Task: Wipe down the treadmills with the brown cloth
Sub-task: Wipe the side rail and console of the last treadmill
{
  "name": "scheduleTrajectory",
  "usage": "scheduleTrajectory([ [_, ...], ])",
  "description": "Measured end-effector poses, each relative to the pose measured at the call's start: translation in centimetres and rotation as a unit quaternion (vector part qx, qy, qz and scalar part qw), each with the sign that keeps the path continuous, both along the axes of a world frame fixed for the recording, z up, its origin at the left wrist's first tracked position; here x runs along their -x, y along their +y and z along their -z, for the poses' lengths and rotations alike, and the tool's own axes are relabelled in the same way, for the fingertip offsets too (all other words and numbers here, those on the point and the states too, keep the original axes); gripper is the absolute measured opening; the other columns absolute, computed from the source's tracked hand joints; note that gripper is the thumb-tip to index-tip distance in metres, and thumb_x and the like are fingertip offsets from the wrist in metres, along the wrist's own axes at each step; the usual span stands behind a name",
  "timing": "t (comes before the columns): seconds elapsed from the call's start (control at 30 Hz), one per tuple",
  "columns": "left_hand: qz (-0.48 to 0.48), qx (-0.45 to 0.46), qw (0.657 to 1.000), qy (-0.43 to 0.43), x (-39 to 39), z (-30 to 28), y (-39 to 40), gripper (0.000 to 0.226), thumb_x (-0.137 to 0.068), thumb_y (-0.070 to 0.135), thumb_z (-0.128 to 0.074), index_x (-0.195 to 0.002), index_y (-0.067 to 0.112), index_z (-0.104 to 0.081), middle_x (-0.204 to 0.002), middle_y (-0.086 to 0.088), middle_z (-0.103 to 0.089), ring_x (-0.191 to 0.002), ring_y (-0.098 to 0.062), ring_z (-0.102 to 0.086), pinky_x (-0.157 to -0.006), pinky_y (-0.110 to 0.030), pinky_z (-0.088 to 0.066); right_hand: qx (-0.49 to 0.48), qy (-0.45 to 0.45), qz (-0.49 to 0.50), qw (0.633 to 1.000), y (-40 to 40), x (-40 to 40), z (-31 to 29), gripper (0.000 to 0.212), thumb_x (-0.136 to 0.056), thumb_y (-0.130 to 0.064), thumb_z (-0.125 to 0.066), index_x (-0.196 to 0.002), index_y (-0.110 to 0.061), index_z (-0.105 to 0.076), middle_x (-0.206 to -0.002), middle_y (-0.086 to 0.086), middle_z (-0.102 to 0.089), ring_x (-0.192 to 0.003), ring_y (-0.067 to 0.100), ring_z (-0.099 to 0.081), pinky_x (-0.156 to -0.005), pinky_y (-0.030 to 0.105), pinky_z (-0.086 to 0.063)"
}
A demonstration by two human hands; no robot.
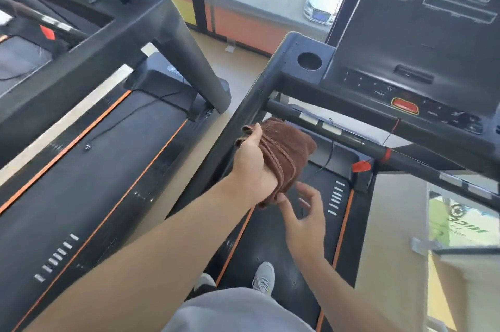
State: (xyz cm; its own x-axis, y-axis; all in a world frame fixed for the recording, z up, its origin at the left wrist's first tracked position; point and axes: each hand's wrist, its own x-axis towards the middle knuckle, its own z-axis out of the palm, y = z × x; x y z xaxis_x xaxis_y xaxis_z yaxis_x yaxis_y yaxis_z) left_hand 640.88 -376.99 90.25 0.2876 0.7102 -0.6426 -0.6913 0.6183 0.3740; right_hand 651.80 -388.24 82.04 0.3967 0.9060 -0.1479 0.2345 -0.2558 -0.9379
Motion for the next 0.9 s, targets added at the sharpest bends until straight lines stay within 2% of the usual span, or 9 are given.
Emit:
scheduleTrajectory([
  [0.17,-0.022,-0.01,0.998,-0.065,1.1,-0.5,0.4,0.073,-0.108,0.053,-0.033,-0.141,-0.01,-0.05,-0.137,-0.035,-0.057,-0.13,-0.047,-0.055,-0.115,-0.057,-0.038,0.019,-0.02,-0.057,0.998,1.3,1.9,1.1,0.046,-0.094,-0.029,-0.075,-0.135,-0.035,-0.056,-0.132,-0.028,-0.056,-0.127,-0.004,-0.049,-0.107,0.02,-0.039],
  [0.33,-0.073,-0.019,0.997,-0.023,2.7,-1.5,1.1,0.058,-0.107,0.044,-0.042,-0.132,-0.006,-0.059,-0.124,-0.031,-0.067,-0.114,-0.044,-0.064,-0.097,-0.057,-0.049,0.019,-0.033,-0.039,0.999,2.9,2.9,0.4,0.025,-0.102,-0.017,-0.061,-0.101,-0.042,-0.061,-0.113,-0.013,-0.063,-0.106,-0.003,-0.055,-0.082,0.006,-0.037],
  [0.4,-0.09,-0.022,0.996,-0.013,3.8,-1.9,1.3,0.053,-0.108,0.038,-0.043,-0.134,-0.006,-0.057,-0.128,-0.029,-0.066,-0.117,-0.043,-0.064,-0.102,-0.056,-0.048,0.03,0.023,-0.011,0.999,2.9,2.9,-0.1,0.014,-0.106,-0.022,-0.056,-0.099,-0.031,-0.063,-0.099,-0.013,-0.068,-0.088,-0.006,-0.06,-0.074,0.01,-0.042],
  [0.5,-0.127,-0.031,0.991,0.02,6.1,-1.5,2.1,0.042,-0.105,0.026,-0.049,-0.131,-0.005,-0.058,-0.123,-0.025,-0.069,-0.106,-0.039,-0.071,-0.088,-0.05,-0.056,0.042,0.083,0.011,0.996,3.0,2.4,-0.5,0.015,-0.109,-0.022,-0.05,-0.097,-0.018,-0.059,-0.08,-0.01,-0.067,-0.067,-0.002,-0.058,-0.065,0.012,-0.045],
  [0.63,-0.157,-0.009,0.98,0.124,9.9,0.4,3.7,0.036,-0.1,0.016,-0.058,-0.131,-0.002,-0.058,-0.122,-0.021,-0.069,-0.108,-0.041,-0.069,-0.097,-0.055,-0.055,0.109,0.234,-0.007,0.966,4.3,2.5,-0.9,0.017,-0.108,-0.015,-0.049,-0.095,-0.013,-0.06,-0.081,0.001,-0.069,-0.077,0.019,-0.063,-0.071,0.036,-0.057],
  [0.7,-0.133,0.002,0.973,0.189,11.3,1.0,3.7,0.03,-0.099,0.012,-0.061,-0.124,-0.004,-0.058,-0.111,-0.02,-0.07,-0.095,-0.034,-0.072,-0.083,-0.043,-0.062,0.152,0.305,-0.013,0.94,5.3,2.9,-1.4,0.017,-0.109,-0.016,-0.049,-0.102,-0.011,-0.063,-0.089,0.007,-0.072,-0.082,0.023,-0.068,-0.072,0.039,-0.06],
  [0.77,-0.103,0.017,0.941,0.321,12.3,2.1,3.1,0.039,-0.093,0.013,-0.069,-0.125,-0.002,-0.052,-0.106,-0.017,-0.067,-0.082,-0.025,-0.072,-0.062,-0.028,-0.059,0.185,0.338,-0.045,0.921,5.9,3.3,-1.9,0.019,-0.11,-0.018,-0.049,-0.114,-0.008,-0.065,-0.097,0.009,-0.076,-0.083,0.021,-0.073,-0.072,0.035,-0.061],
  [0.83,-0.071,0.003,0.861,0.504,12.6,3.0,1.5,0.064,-0.087,0.018,-0.075,-0.141,0.006,-0.043,-0.134,-0.012,-0.056,-0.113,-0.024,-0.063,-0.084,-0.032,-0.056,0.203,0.353,-0.074,0.91,6.2,3.7,-2.3,0.023,-0.11,-0.019,-0.049,-0.121,-0.007,-0.066,-0.098,0.008,-0.077,-0.081,0.019,-0.075,-0.071,0.031,-0.06],
  [0.9,-0.061,-0.091,0.802,0.587,11.8,3.7,-0.9,0.054,-0.085,0.015,-0.074,-0.135,0.018,-0.055,-0.134,-0.001,-0.061,-0.121,-0.019,-0.059,-0.103,-0.037,-0.05,0.202,0.365,-0.097,0.904,6.4,4.0,-2.7,0.023,-0.11,-0.019,-0.05,-0.12,-0.01,-0.067,-0.096,0.006,-0.077,-0.079,0.018,-0.075,-0.07,0.03,-0.059],
])
